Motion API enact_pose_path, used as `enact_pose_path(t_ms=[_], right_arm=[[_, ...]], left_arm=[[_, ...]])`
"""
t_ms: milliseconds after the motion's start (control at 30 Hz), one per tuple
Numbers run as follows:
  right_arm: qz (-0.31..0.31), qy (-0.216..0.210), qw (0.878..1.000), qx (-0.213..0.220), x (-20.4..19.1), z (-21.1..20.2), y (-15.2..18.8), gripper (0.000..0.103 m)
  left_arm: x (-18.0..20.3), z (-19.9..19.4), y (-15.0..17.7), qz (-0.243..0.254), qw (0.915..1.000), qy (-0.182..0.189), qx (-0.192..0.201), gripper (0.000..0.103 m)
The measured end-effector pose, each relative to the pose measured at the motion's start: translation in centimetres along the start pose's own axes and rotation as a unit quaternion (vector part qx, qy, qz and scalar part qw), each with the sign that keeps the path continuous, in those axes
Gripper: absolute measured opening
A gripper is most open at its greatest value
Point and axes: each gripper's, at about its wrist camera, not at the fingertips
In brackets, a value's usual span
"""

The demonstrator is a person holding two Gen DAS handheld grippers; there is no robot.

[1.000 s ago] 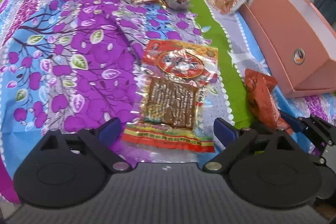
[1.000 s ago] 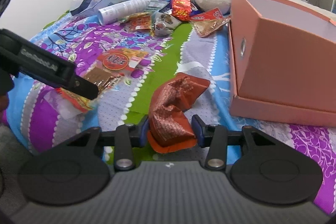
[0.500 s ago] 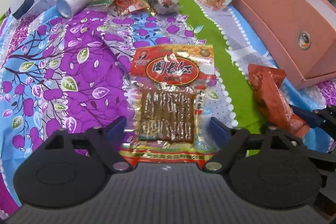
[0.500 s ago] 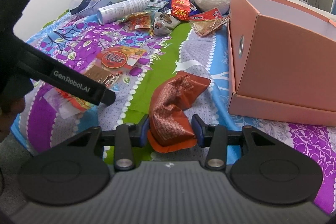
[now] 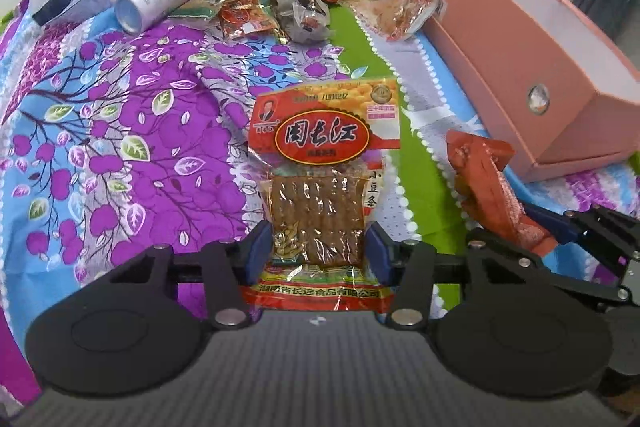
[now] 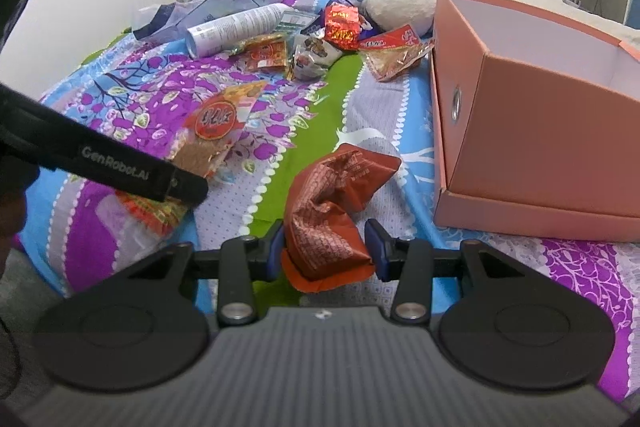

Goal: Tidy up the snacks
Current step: 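Lift both held packets and carry them toward the pink box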

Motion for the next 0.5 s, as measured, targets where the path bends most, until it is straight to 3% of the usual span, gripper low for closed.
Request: enact_pose_path(t_ms=[167,500], right_arm=[[0.008,0.000,1.000,0.012,-0.2,-1.1,-0.8,0.046],[0.029,-0.005,0.998,0.052,-0.8,-5.2,-3.1,0.046]], left_arm=[[-0.6,-2.0,-0.1,-0.028,0.9994,0.017,0.012,0.056],[0.5,-6.5,-2.4,-0.022,0.9974,0.040,0.056,0.057]])
Point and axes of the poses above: each gripper's, at about its wrist camera, not at the fingertips, and z roughly the way its jaws point, x to its right, y to its underside, and after that the axes turned 11 degrees about z, right-handed
